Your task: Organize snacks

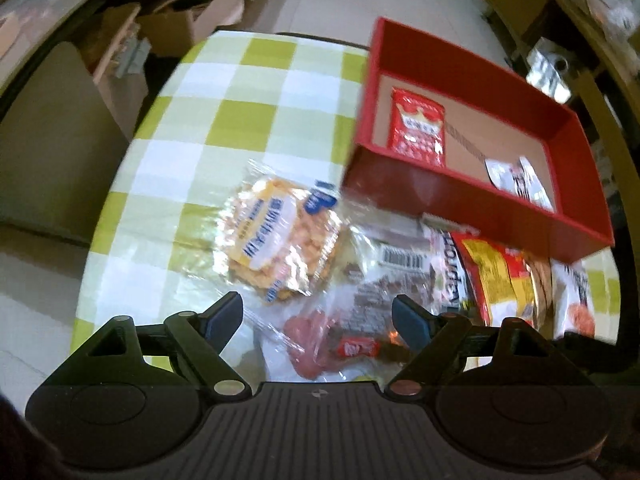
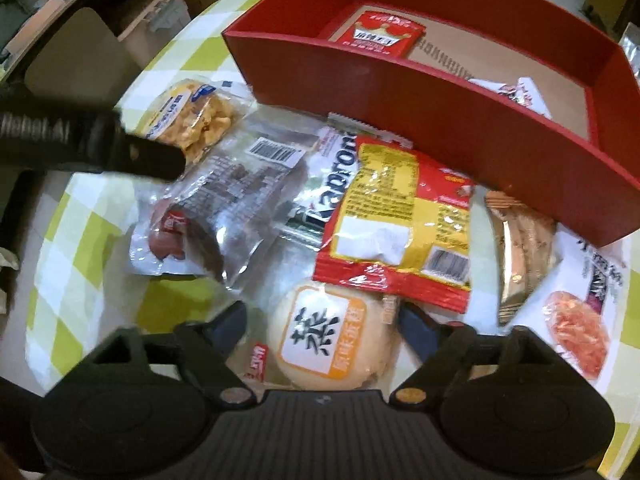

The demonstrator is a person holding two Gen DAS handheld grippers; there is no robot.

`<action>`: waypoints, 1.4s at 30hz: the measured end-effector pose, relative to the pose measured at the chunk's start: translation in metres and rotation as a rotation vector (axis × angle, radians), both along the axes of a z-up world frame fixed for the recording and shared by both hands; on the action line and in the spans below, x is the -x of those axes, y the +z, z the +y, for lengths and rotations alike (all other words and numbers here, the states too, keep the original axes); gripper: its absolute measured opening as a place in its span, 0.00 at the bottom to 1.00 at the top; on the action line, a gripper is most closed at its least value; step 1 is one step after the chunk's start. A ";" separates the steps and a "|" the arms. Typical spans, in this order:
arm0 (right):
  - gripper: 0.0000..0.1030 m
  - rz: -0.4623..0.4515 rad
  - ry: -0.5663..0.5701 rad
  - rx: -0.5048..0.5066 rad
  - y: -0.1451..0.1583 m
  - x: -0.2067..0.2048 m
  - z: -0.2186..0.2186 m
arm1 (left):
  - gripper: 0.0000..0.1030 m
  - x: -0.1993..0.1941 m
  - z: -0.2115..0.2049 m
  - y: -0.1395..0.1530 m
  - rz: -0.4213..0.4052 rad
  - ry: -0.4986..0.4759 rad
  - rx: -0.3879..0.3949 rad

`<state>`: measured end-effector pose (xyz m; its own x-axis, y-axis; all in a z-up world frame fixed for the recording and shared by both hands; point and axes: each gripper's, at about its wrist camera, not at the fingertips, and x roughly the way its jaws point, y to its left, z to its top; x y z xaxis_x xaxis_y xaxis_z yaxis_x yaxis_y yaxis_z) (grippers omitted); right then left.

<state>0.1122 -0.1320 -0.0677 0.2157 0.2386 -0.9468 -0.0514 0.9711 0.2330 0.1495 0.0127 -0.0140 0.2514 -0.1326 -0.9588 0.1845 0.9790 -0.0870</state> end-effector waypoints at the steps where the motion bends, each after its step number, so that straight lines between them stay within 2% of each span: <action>1: 1.00 0.010 -0.011 -0.006 -0.002 0.000 0.000 | 0.84 -0.004 0.003 0.000 0.001 0.017 0.008; 4: 1.00 0.014 0.035 0.019 -0.006 0.001 0.009 | 0.84 -0.013 0.005 -0.003 -0.001 0.031 0.003; 9: 1.00 -0.002 0.108 0.107 -0.010 0.005 0.026 | 0.84 -0.026 -0.003 -0.011 -0.029 0.005 -0.072; 14: 1.00 -0.017 0.135 0.117 -0.011 0.012 0.030 | 0.84 -0.046 0.003 -0.020 -0.015 0.031 -0.058; 17: 1.00 -0.027 0.141 0.123 -0.011 0.021 0.032 | 0.88 -0.065 0.012 -0.028 0.019 0.084 -0.003; 19: 1.00 -0.031 0.168 0.145 -0.010 0.027 0.034 | 0.93 -0.071 0.011 -0.032 0.024 0.085 0.008; 20: 1.00 -0.034 0.177 0.153 -0.010 0.030 0.037 | 0.93 -0.073 0.007 -0.032 0.022 0.069 -0.001; 22: 1.00 -0.031 0.176 0.150 -0.010 0.030 0.034 | 1.00 -0.072 -0.002 -0.033 0.012 0.012 -0.025; 24: 1.00 -0.028 0.173 0.149 -0.010 0.030 0.037 | 1.00 -0.069 -0.011 -0.037 0.008 -0.036 -0.053; 27: 0.94 -0.027 0.153 0.147 -0.009 0.027 0.036 | 1.00 -0.065 -0.020 -0.050 -0.001 -0.082 -0.167; 29: 0.91 -0.028 0.145 0.145 -0.008 0.026 0.033 | 0.97 -0.065 -0.016 -0.056 0.017 -0.065 -0.186; 31: 0.85 -0.028 0.124 0.134 -0.007 0.022 0.028 | 0.88 -0.064 -0.009 -0.055 0.035 -0.042 -0.164; 34: 0.75 -0.028 0.105 0.124 -0.005 0.022 0.021 | 0.82 -0.059 0.000 -0.047 0.050 -0.027 -0.120; 37: 0.68 -0.026 0.095 0.113 -0.004 0.024 0.017 | 0.78 -0.044 0.001 -0.041 0.059 -0.044 -0.117; 42: 0.65 -0.018 0.096 0.105 0.000 0.035 0.012 | 0.72 -0.018 0.008 -0.031 0.086 -0.053 -0.087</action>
<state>0.0771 -0.1195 -0.0675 0.2142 0.1587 -0.9638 -0.1489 0.9805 0.1284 0.1676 0.0207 -0.0448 0.1623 -0.0587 -0.9850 0.2319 0.9725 -0.0197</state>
